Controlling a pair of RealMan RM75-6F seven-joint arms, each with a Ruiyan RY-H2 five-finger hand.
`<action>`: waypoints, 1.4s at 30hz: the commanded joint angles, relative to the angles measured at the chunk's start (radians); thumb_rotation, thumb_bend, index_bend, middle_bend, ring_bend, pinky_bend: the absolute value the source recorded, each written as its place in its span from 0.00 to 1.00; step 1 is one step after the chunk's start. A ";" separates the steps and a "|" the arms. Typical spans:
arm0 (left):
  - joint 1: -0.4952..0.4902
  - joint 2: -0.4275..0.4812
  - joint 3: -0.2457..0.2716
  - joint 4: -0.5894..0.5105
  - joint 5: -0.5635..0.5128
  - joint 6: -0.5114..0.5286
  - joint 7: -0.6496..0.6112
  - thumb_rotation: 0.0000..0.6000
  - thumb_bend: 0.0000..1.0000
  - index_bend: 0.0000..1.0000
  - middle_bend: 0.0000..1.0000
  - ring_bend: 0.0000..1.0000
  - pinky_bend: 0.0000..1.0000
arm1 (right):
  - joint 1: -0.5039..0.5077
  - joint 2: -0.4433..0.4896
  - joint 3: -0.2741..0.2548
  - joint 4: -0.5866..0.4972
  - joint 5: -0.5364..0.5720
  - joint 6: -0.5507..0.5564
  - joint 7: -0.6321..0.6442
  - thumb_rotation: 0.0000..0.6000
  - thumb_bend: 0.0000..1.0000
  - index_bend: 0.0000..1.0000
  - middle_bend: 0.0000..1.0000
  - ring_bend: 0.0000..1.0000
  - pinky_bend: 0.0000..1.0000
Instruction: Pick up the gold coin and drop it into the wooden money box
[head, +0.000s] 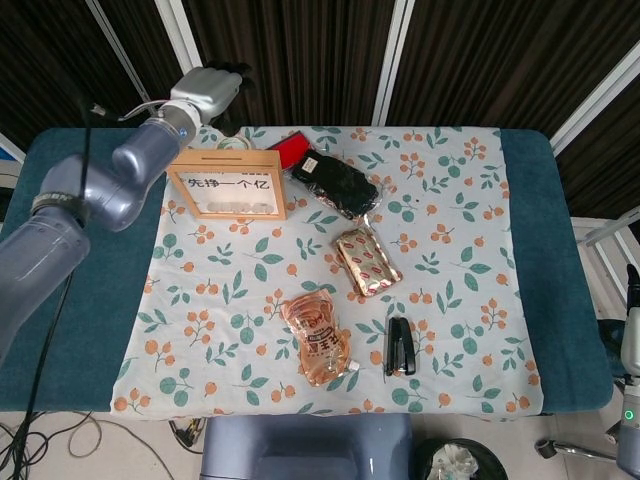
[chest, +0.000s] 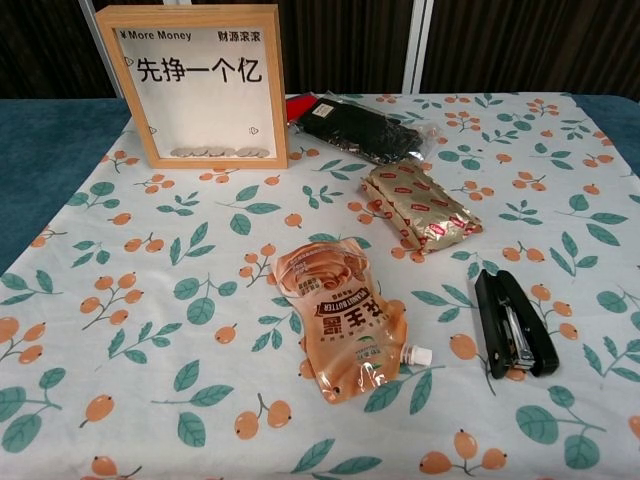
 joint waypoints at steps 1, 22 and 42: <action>0.160 0.225 0.050 -0.405 -0.081 0.403 0.196 1.00 0.46 0.24 0.00 0.00 0.00 | 0.002 -0.002 -0.003 0.005 -0.007 -0.005 0.020 1.00 0.30 0.00 0.00 0.00 0.00; 0.875 0.157 0.189 -0.855 -0.003 1.352 0.618 1.00 0.38 0.20 0.00 0.00 0.00 | 0.024 0.054 -0.109 -0.021 -0.212 -0.019 0.209 1.00 0.30 0.00 0.00 0.00 0.00; 1.154 0.011 0.142 -0.683 0.139 1.423 0.605 1.00 0.38 0.20 0.00 0.00 0.00 | 0.013 0.096 -0.148 -0.152 -0.300 0.040 0.191 1.00 0.30 0.00 0.00 0.00 0.00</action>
